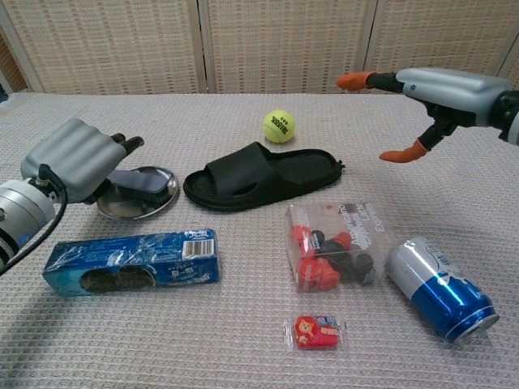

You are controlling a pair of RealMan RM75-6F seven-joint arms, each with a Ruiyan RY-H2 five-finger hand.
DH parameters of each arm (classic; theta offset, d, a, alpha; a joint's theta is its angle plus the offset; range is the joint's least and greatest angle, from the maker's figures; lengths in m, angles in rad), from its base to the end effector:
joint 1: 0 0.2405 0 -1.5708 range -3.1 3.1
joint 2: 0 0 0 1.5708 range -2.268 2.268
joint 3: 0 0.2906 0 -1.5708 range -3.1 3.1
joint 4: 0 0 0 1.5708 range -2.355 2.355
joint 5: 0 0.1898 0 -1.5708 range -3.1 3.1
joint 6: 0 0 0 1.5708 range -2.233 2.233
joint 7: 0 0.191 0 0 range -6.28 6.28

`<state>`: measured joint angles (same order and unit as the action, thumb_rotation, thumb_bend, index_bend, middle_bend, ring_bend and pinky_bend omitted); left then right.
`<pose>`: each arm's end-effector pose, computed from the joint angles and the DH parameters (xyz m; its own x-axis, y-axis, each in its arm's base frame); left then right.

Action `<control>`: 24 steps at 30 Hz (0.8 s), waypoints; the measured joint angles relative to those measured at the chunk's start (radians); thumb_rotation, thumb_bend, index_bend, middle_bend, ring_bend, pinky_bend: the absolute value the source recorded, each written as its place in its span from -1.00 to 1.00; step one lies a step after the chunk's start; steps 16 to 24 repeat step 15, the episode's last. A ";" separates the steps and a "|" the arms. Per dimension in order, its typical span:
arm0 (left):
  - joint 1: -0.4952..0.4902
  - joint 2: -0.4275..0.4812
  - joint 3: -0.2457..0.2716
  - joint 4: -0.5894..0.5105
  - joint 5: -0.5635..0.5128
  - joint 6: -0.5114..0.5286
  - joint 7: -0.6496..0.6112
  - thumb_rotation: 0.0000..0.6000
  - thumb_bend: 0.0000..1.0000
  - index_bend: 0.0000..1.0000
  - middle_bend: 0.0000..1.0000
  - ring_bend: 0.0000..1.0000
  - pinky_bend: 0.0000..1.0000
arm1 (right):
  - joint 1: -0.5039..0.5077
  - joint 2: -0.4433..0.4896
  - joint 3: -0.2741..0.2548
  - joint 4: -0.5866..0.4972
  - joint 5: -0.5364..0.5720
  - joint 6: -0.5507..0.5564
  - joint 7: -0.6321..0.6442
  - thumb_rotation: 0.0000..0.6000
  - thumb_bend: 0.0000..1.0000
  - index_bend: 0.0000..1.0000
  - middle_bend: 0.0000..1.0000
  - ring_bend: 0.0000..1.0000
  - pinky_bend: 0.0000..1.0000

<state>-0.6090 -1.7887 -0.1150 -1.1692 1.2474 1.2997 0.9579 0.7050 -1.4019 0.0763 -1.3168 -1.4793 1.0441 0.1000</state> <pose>-0.2076 0.3839 -0.0277 0.8769 -0.1515 0.4562 0.4265 -0.1925 -0.8838 -0.1966 -0.4098 0.0480 0.4455 -0.1741 0.8782 -0.8125 -0.4905 0.3150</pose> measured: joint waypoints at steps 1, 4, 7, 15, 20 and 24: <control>0.014 0.040 0.004 -0.068 0.012 0.003 -0.077 1.00 -0.15 -0.90 -0.79 -0.90 -0.27 | -0.018 0.006 -0.010 -0.009 -0.004 0.022 -0.035 1.00 -0.80 -1.00 -1.00 -1.00 -1.00; 0.059 0.152 0.026 -0.193 0.060 0.024 -0.325 1.00 -0.20 -0.92 -0.82 -0.99 -0.54 | -0.093 0.022 -0.049 -0.038 -0.014 0.103 -0.179 1.00 -0.80 -1.00 -1.00 -1.00 -1.00; 0.122 0.266 0.064 -0.261 0.124 0.069 -0.619 1.00 -0.24 -0.95 -0.85 -1.00 -0.61 | -0.205 0.032 -0.096 -0.078 -0.009 0.199 -0.321 1.00 -0.80 -1.00 -1.00 -1.00 -1.00; 0.324 0.531 0.178 -0.314 0.298 0.221 -1.213 1.00 -0.22 -1.00 -0.86 -1.00 -0.62 | -0.420 -0.001 -0.153 -0.105 -0.012 0.431 -0.478 1.00 -0.81 -1.00 -1.00 -1.00 -1.00; 0.324 0.531 0.178 -0.314 0.298 0.221 -1.213 1.00 -0.22 -1.00 -0.86 -1.00 -0.62 | -0.420 -0.001 -0.153 -0.105 -0.012 0.431 -0.478 1.00 -0.81 -1.00 -1.00 -1.00 -1.00; 0.324 0.531 0.178 -0.314 0.298 0.221 -1.213 1.00 -0.22 -1.00 -0.86 -1.00 -0.62 | -0.420 -0.001 -0.153 -0.105 -0.012 0.431 -0.478 1.00 -0.81 -1.00 -1.00 -1.00 -1.00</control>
